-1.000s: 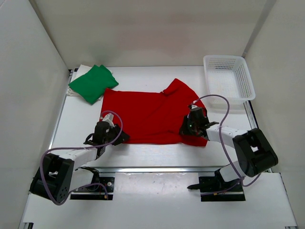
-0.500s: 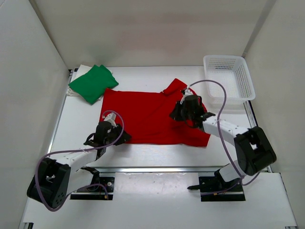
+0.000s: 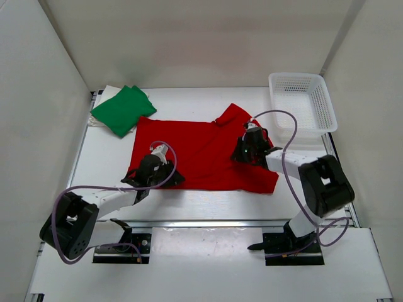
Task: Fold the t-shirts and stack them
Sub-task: Fold the flattened tshirt in 1/3 of the way, then grap the side of the flattened tshirt furthest away from the robot with both arms
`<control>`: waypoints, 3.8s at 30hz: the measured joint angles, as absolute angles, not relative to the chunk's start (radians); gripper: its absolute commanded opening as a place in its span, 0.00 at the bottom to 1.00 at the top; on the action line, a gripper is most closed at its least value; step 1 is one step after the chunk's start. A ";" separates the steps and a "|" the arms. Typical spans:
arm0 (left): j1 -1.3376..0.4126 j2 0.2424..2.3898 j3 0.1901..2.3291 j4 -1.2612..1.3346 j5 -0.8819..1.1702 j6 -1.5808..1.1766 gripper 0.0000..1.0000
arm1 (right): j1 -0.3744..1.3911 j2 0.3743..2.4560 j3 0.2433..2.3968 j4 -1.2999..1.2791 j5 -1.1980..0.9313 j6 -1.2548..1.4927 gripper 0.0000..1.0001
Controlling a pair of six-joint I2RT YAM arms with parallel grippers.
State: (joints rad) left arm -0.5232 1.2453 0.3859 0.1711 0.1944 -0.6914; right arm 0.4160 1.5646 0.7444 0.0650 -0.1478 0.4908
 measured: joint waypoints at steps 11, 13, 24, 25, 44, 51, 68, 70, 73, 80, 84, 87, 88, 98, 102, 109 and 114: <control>-0.472 1.161 0.360 0.169 0.191 -0.691 0.39 | 0.439 1.679 0.890 0.091 -0.176 0.470 0.00; -0.491 1.160 0.360 0.169 0.185 -0.690 0.38 | 0.443 1.588 0.839 0.101 -0.173 0.469 0.00; -0.602 1.430 0.440 0.259 0.223 -0.701 0.38 | 0.341 1.189 0.421 0.055 -0.127 0.533 0.00; -0.591 1.445 0.440 0.263 0.231 -0.704 0.39 | 0.313 1.166 0.380 0.040 -0.128 0.544 0.00; -0.602 1.069 0.191 0.194 0.227 -0.798 0.42 | 0.204 0.760 0.224 -0.243 -0.155 0.657 0.00; -0.449 1.052 0.381 0.082 0.231 -0.735 0.43 | 0.398 1.141 0.482 -0.078 -0.137 0.595 0.00; -0.052 1.414 0.691 0.090 0.192 -0.688 0.36 | 0.475 1.585 0.725 0.099 -0.183 0.525 0.18; -0.006 1.471 0.756 0.089 0.157 -0.675 0.34 | 0.469 1.549 0.715 0.099 -0.183 0.522 0.27; 0.051 1.604 0.910 0.043 0.112 -0.641 0.35 | 0.457 1.449 0.684 0.100 -0.181 0.516 0.37; 0.083 1.977 1.348 -0.158 0.028 -0.517 0.41 | 0.458 1.314 0.631 0.133 -0.198 0.511 0.37; 0.068 2.088 1.469 -0.263 -0.001 -0.462 0.45 | 0.459 1.308 0.587 0.143 -0.226 0.511 0.36; 0.055 2.129 1.507 -0.321 -0.013 -0.439 0.45 | 0.467 1.308 0.581 0.144 -0.242 0.511 0.35; 0.051 2.132 1.509 -0.329 -0.016 -0.433 0.42 | 0.471 1.308 0.581 0.147 -0.247 0.510 0.35; 0.036 2.132 1.513 -0.352 -0.025 -0.393 0.25 | 0.467 1.308 0.581 0.173 -0.283 0.509 0.35; 0.038 2.132 1.507 -0.348 -0.030 -0.397 0.14 | 0.429 1.308 0.582 0.189 -0.290 0.513 0.35; 0.036 2.120 1.483 -0.324 -0.029 -0.409 0.02 | 0.339 1.489 0.735 0.199 -0.283 0.505 0.34; 0.034 2.094 1.441 -0.306 -0.025 -0.421 0.00 | 0.280 1.725 1.030 0.137 -0.228 0.446 0.30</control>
